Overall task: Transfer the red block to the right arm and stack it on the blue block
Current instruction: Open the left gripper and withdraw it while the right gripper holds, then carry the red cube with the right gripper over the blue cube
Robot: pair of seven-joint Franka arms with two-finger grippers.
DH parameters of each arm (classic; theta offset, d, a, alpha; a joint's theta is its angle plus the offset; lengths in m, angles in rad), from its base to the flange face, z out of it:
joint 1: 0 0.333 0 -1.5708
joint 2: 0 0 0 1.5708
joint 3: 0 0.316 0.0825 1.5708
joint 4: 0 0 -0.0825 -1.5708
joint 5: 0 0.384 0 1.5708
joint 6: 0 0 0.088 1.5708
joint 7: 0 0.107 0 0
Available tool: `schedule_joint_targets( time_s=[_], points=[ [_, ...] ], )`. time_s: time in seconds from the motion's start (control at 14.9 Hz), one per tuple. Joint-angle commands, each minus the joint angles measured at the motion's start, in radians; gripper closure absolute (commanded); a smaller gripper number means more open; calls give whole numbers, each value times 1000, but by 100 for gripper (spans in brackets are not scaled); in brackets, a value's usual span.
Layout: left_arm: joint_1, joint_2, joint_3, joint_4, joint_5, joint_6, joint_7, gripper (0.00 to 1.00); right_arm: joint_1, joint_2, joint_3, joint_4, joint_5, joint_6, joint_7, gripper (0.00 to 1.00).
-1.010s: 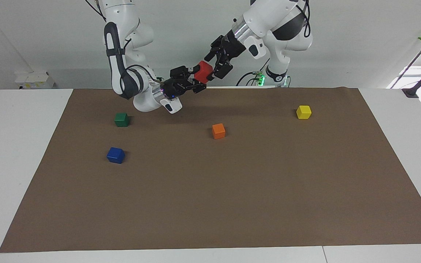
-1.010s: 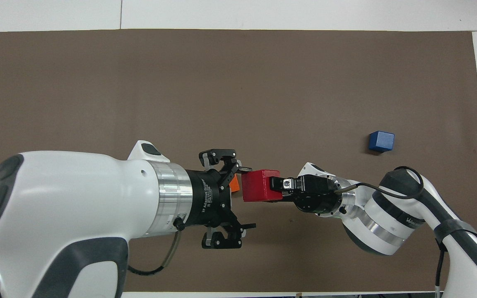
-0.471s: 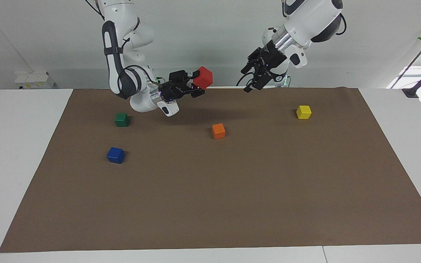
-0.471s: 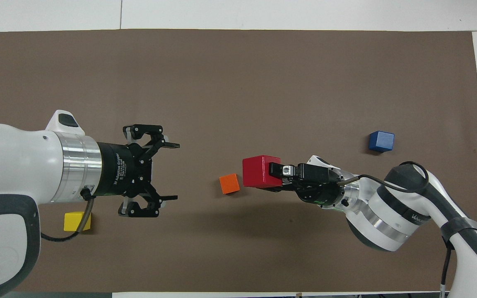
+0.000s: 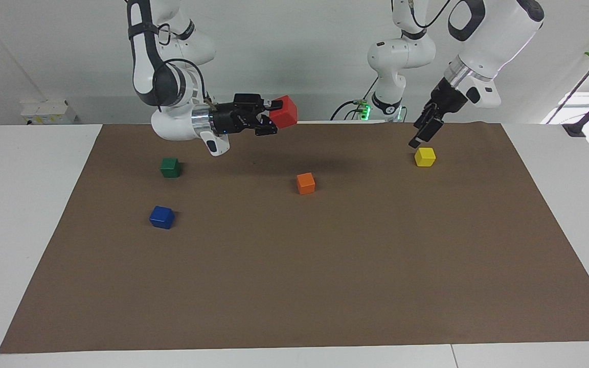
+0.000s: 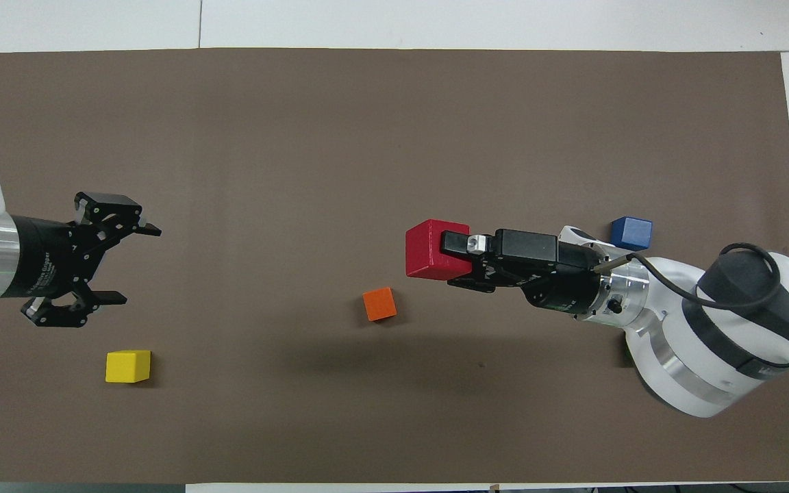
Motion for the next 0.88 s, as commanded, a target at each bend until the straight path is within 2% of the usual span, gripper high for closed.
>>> schedule_joint_targets(
  time_s=[0.0, 0.2, 0.4, 0.61, 0.74, 0.81],
  points=[
    [35, -5, -10, 35, 144, -66, 245, 0, -10, -24, 3, 29, -133, 73, 78, 100],
    [84, 68, -10, 184, 212, -183, 493, 0, -8, -55, 3, 95, -368, 178, 238, 100],
    [83, 148, -11, 317, 292, -292, 627, 0, -10, -69, 2, 188, -676, 191, 445, 100],
    [71, 301, -5, 519, 329, -378, 669, 0, -11, -73, 2, 286, -1027, 174, 610, 100],
    [37, 363, 16, 570, 347, -402, 673, 0, -22, -73, 2, 313, -1211, 171, 655, 100],
    [5, 360, 33, 566, 355, -396, 719, 0, -23, -69, 2, 331, -1326, 170, 675, 100]
  ],
)
